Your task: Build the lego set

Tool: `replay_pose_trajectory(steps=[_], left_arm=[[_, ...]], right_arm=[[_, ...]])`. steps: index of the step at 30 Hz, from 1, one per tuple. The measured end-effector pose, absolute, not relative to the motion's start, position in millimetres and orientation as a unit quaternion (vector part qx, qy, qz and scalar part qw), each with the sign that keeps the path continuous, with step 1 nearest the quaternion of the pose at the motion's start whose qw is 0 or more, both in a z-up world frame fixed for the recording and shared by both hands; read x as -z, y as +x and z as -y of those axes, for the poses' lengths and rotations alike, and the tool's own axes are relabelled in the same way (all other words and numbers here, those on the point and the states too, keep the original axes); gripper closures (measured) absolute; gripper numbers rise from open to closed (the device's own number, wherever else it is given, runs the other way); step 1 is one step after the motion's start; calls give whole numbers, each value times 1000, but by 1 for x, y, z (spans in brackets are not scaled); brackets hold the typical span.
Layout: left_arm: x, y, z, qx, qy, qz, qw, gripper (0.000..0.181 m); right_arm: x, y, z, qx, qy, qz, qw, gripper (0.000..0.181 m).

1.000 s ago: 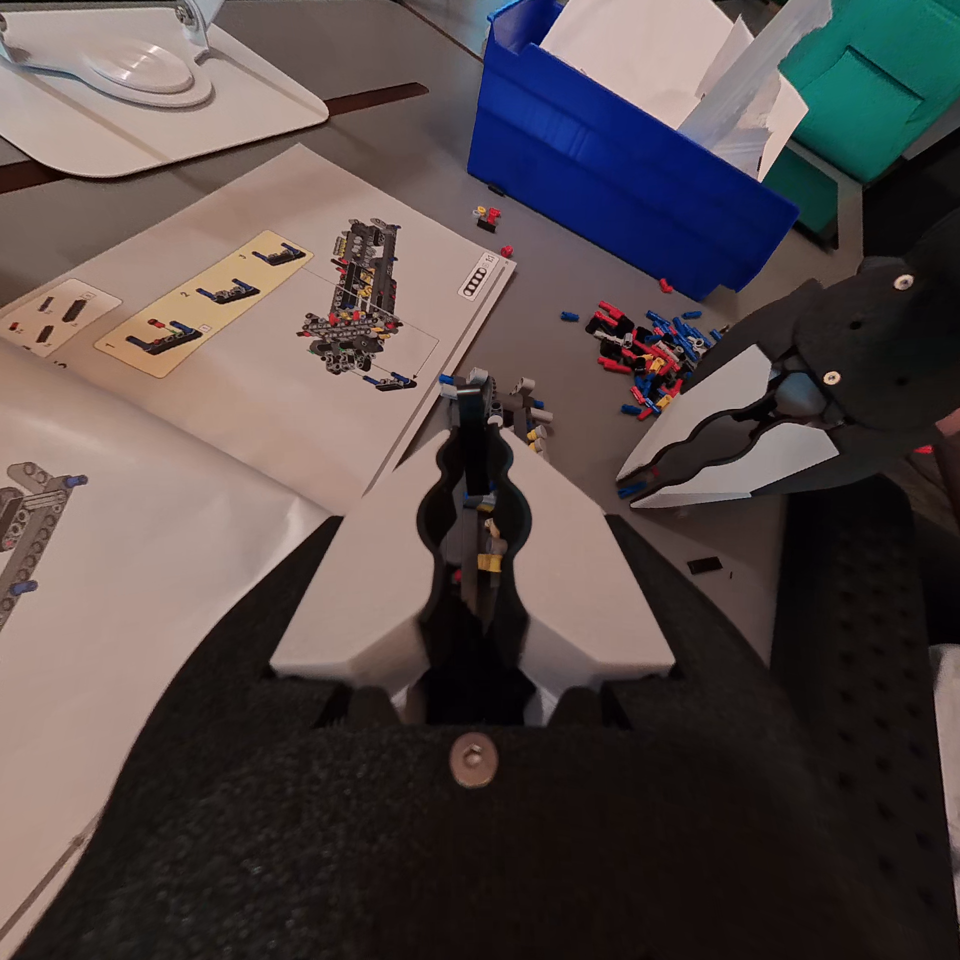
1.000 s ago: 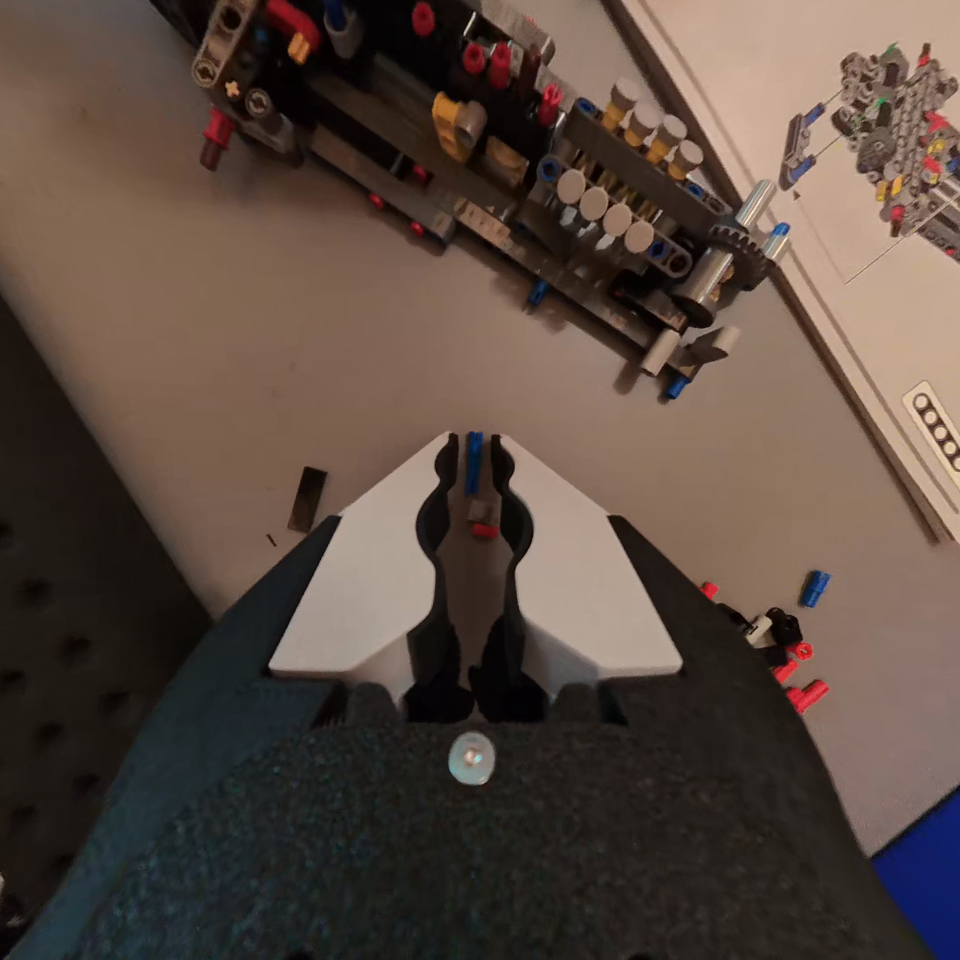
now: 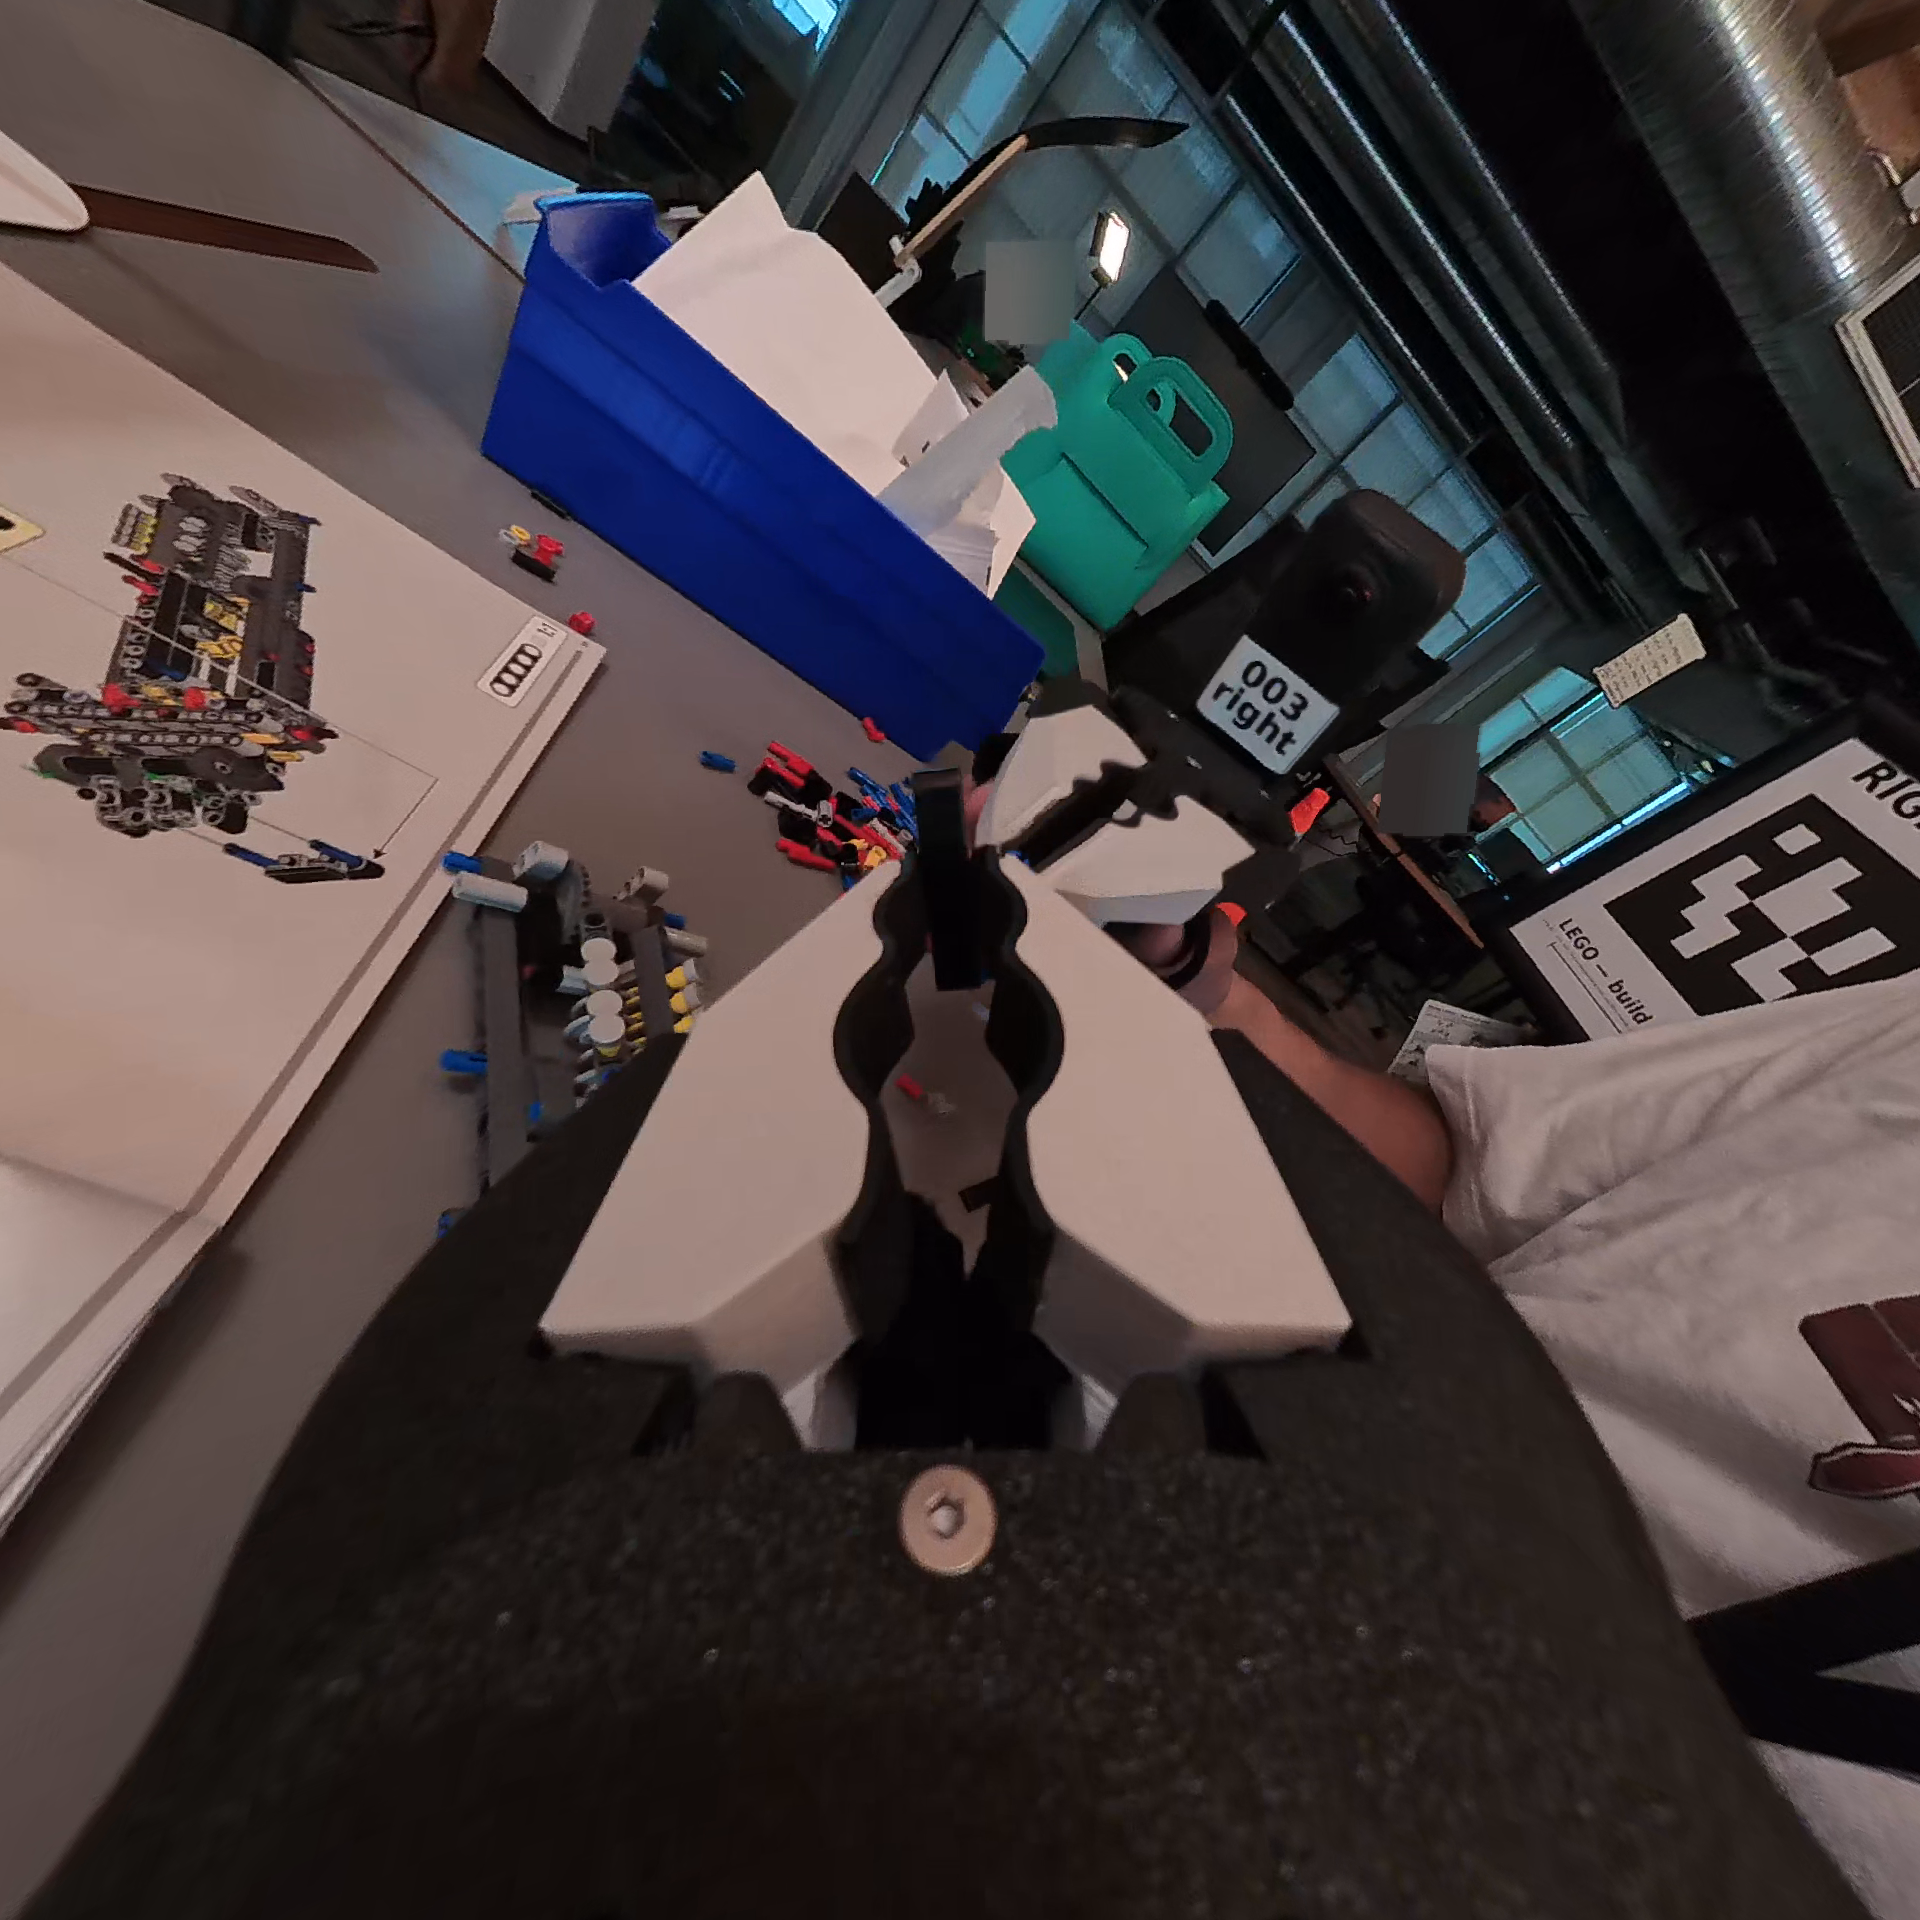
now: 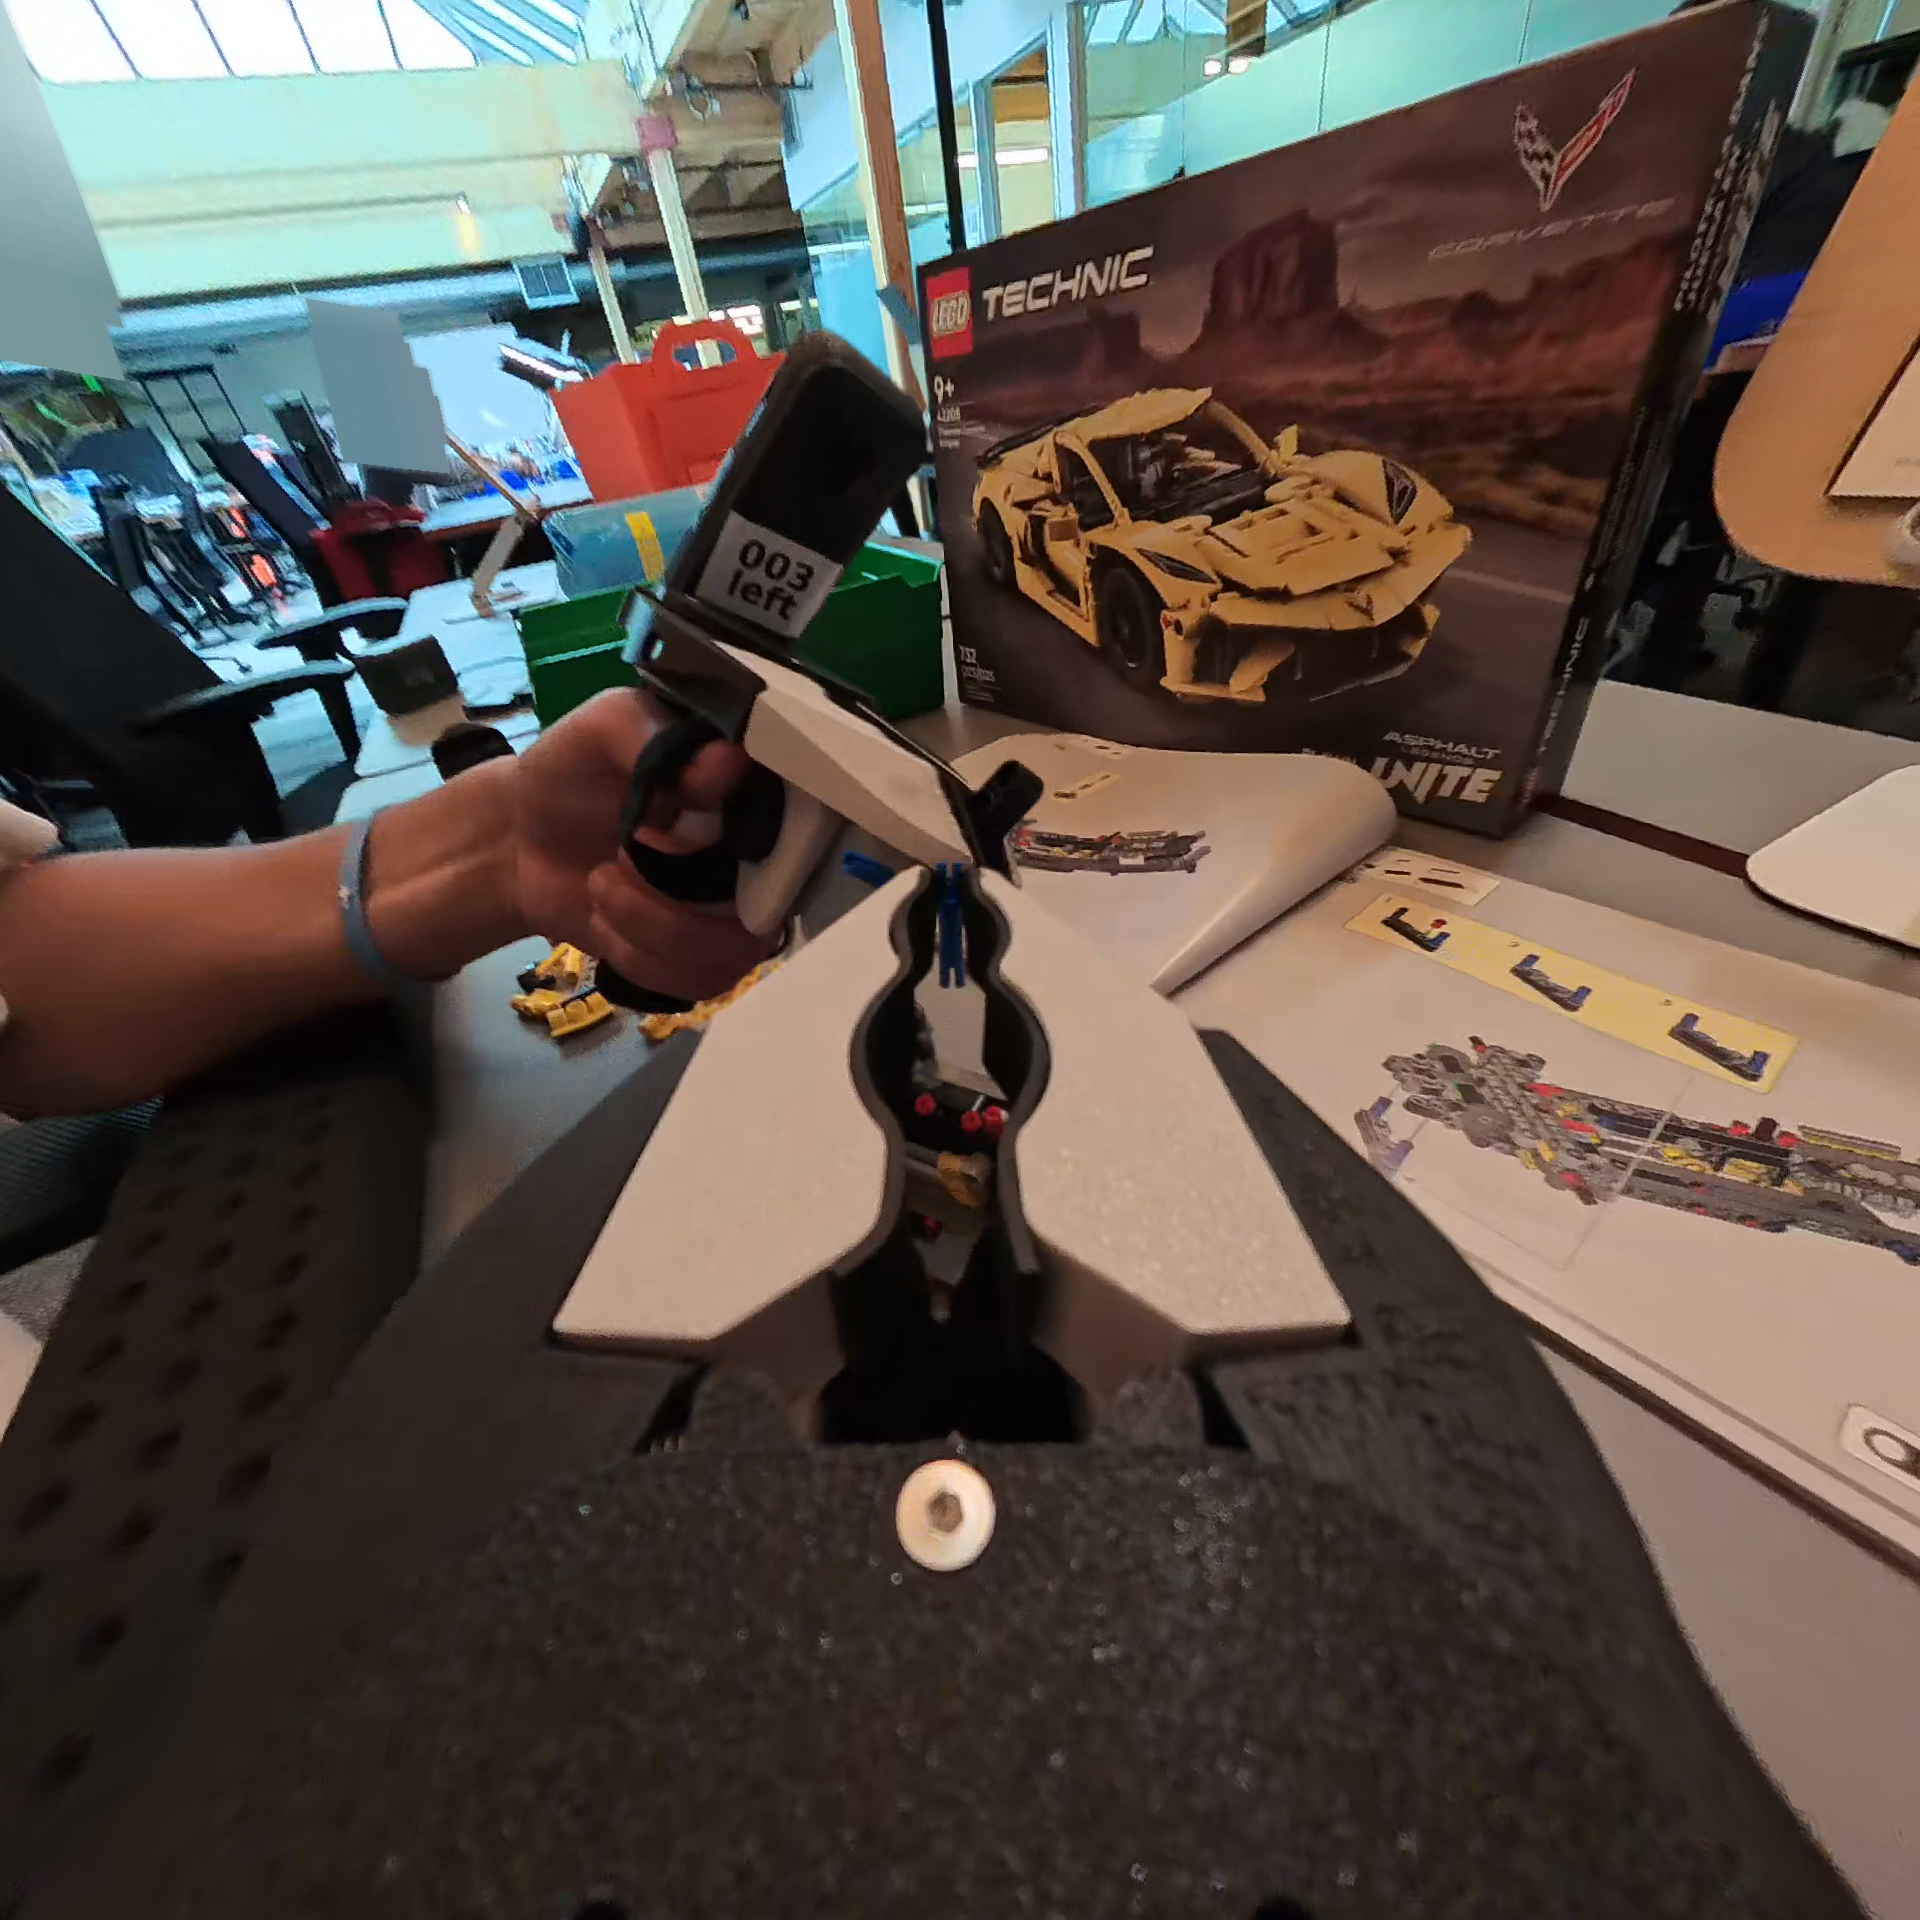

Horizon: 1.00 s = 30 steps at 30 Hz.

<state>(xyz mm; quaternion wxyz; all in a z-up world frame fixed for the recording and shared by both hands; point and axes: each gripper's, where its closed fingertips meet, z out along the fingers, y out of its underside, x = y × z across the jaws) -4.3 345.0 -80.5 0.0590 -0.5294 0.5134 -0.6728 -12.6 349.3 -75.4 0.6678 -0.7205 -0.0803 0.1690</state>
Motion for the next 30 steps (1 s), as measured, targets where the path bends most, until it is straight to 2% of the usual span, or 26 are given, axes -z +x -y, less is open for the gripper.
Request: replay_pose_trajectory(steps=[16, 22, 30], left_arm=[[83, -3, -347, 659, -533, -525, 79, 175], [97, -2, -345, 628, -549, -546, 82, 175], [97, 4, -339, 638, -557, -526, 83, 175]], right_arm=[[96, -3, -356, -85, -761, 90, 637, 178], [68, 6, -355, -186, -699, 11, 691, 178], [75, 5, -359, -202, -708, -14, 677, 178]])
